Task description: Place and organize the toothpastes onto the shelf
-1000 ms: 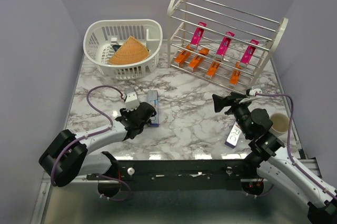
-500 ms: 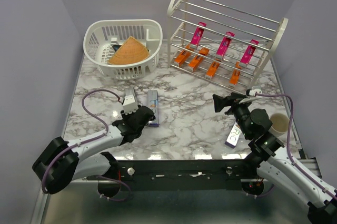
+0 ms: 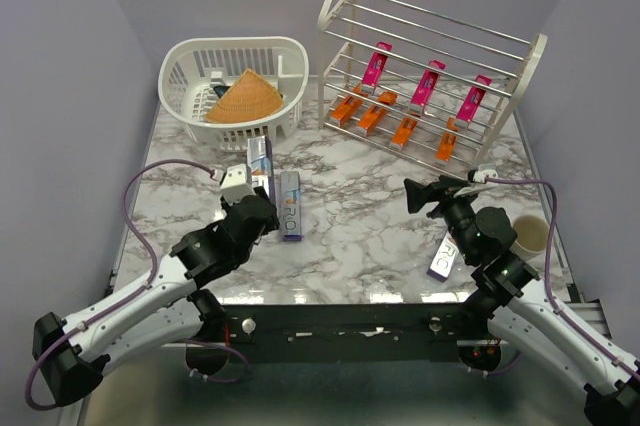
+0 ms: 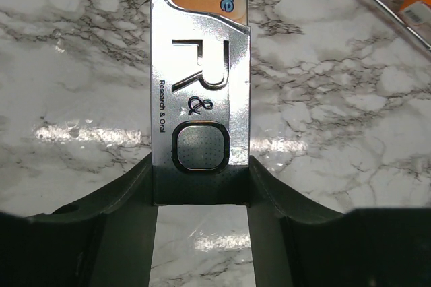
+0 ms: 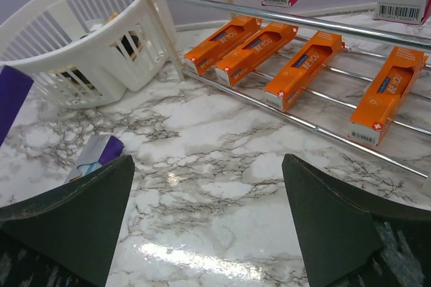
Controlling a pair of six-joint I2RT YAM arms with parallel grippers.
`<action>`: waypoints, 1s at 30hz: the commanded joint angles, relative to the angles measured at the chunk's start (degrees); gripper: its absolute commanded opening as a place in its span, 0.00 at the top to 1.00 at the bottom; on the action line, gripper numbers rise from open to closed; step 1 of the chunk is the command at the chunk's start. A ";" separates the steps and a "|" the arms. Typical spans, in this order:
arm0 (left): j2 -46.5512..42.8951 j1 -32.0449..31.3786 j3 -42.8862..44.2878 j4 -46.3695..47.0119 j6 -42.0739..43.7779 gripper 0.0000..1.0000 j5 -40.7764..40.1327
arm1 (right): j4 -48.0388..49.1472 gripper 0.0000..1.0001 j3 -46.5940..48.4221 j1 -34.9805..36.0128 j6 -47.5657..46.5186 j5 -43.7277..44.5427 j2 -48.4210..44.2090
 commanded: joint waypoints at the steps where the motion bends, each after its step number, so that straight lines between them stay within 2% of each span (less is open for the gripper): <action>1: -4.36 -0.71 5.33 0.23 10.15 0.65 5.34 | 1.64 0.01 -0.67 -0.02 -0.20 0.39 0.21; 7: -4.46 -0.80 9.11 4.01 18.34 0.64 12.72 | 1.90 0.01 -0.23 -0.02 0.07 -1.81 1.45; 15: 0.55 -0.80 14.30 6.74 25.54 0.62 17.39 | 3.48 0.01 -0.31 -0.02 0.68 -6.64 1.97; 24: 6.53 -0.88 16.67 11.93 26.69 0.60 22.40 | 6.47 0.01 -0.23 -0.02 4.29 -16.14 4.96; 30: 14.34 -0.80 29.40 6.49 31.26 0.61 20.21 | 5.51 0.01 -0.14 -0.02 4.02 -13.86 4.87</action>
